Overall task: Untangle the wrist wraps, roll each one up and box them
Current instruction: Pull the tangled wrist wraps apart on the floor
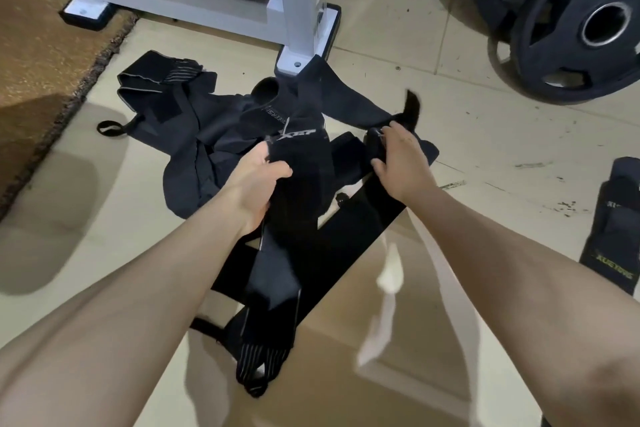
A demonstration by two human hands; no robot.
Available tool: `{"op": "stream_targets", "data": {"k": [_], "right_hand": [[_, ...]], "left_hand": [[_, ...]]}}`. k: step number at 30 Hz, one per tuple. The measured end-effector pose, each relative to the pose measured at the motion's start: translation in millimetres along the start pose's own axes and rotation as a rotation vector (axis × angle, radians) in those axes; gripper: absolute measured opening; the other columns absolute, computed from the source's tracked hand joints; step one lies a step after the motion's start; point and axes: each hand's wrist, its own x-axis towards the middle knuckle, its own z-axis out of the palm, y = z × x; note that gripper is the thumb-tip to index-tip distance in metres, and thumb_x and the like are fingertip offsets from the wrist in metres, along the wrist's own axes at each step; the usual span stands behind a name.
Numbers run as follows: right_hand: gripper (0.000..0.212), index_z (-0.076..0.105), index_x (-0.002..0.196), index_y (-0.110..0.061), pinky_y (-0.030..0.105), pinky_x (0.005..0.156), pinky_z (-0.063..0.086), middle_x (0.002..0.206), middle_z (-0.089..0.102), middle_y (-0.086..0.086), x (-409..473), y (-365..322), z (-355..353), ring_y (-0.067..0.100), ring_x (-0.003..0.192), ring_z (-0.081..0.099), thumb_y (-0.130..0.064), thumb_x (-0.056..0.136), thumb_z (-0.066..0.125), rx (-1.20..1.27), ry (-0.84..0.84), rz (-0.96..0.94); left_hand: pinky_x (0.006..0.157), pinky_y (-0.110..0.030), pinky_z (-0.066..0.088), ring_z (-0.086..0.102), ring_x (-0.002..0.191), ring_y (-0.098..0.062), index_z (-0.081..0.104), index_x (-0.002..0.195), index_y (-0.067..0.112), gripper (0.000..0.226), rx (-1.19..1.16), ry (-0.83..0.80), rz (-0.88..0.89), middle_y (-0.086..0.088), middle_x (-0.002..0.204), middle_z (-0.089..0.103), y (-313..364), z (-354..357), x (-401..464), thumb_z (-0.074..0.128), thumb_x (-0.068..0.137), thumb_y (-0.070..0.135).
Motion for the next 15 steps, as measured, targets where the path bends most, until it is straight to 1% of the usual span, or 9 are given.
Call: {"op": "stream_targets", "data": {"k": [3,5,7,8,9,10,12,13,15], "right_hand": [[0.083,0.013,0.149,-0.009,0.040,0.107,0.027,0.151,0.029,0.011,10.1,7.4,9.1,0.029,0.134,0.035,-0.034,0.088,0.063,-0.203,-0.052,0.113],[0.088,0.005,0.151,-0.015,0.044,0.107,0.024,0.151,0.031,0.007,5.1,10.0,14.6,0.029,0.135,0.033,-0.035,0.088,0.063,-0.180,-0.158,0.242],[0.066,0.021,0.147,-0.023,0.047,0.106,0.022,0.147,0.036,0.005,-1.4,14.4,21.9,0.031,0.133,0.033,-0.027,0.092,0.056,-0.120,-0.230,0.313],[0.050,0.035,0.140,-0.028,0.048,0.105,0.022,0.142,0.040,0.004,-2.2,17.7,25.4,0.031,0.130,0.034,-0.020,0.093,0.050,-0.100,-0.237,0.313],[0.042,0.047,0.130,-0.032,0.048,0.105,0.024,0.136,0.045,0.004,-3.3,20.6,27.5,0.031,0.126,0.037,-0.013,0.093,0.043,-0.070,-0.231,0.307],[0.044,0.055,0.119,-0.035,0.049,0.104,0.029,0.129,0.051,0.004,-5.4,22.5,27.1,0.031,0.122,0.041,-0.007,0.090,0.038,0.023,-0.218,0.325],[0.049,0.063,0.102,-0.033,0.041,0.093,0.045,0.110,0.062,0.005,-12.3,25.1,17.6,0.028,0.104,0.054,0.003,0.085,0.035,0.401,-0.142,0.410],[0.048,0.065,0.097,-0.025,0.030,0.081,0.051,0.098,0.063,0.005,-19.8,22.9,6.6,0.022,0.090,0.059,0.010,0.084,0.034,0.650,-0.074,0.443],[0.040,0.064,0.088,-0.005,0.014,0.057,0.047,0.087,0.060,0.006,-40.2,14.0,-22.3,0.013,0.070,0.058,0.021,0.080,0.035,1.097,0.027,0.441]], "left_hand": [[0.088,-0.039,0.053,0.065,0.098,-0.024,0.062,0.111,0.014,0.052,0.068,0.008,-0.046,-0.007,0.102,0.069,0.0,-1.0,4.3,0.037,0.077,-0.018],[0.085,-0.038,0.053,0.063,0.097,-0.027,0.061,0.114,0.012,0.058,0.145,-0.032,-0.077,-0.009,0.099,0.067,-1.3,-1.9,3.1,0.035,0.072,-0.018],[0.078,-0.034,0.052,0.063,0.093,-0.027,0.060,0.117,0.009,0.057,0.148,-0.061,-0.113,-0.011,0.097,0.066,-2.1,-2.2,-1.3,0.035,0.073,-0.016],[0.075,-0.033,0.052,0.064,0.091,-0.025,0.061,0.116,0.008,0.049,0.118,-0.075,-0.128,-0.010,0.097,0.067,-1.5,-2.3,-4.3,0.038,0.078,-0.012],[0.074,-0.031,0.052,0.066,0.089,-0.022,0.063,0.113,0.010,0.036,0.090,-0.092,-0.140,-0.007,0.097,0.069,-0.8,-2.2,-7.3,0.043,0.086,-0.004],[0.075,-0.031,0.052,0.068,0.088,-0.018,0.066,0.106,0.014,0.023,0.084,-0.108,-0.154,-0.003,0.095,0.071,0.0,-1.6,-11.7,0.049,0.092,0.009],[0.083,-0.031,0.052,0.069,0.092,-0.014,0.070,0.095,0.024,0.015,0.139,-0.103,-0.157,0.003,0.093,0.075,-2.3,-2.6,-17.0,0.056,0.094,0.027],[0.088,-0.032,0.052,0.069,0.095,-0.016,0.071,0.093,0.027,0.013,0.179,-0.073,-0.137,0.003,0.095,0.075,-5.5,-4.2,-18.9,0.058,0.094,0.027],[0.091,-0.034,0.052,0.068,0.098,-0.018,0.070,0.097,0.026,0.014,0.251,0.010,-0.050,0.001,0.098,0.074,-10.1,-4.6,-25.6,0.058,0.094,0.020]]}}
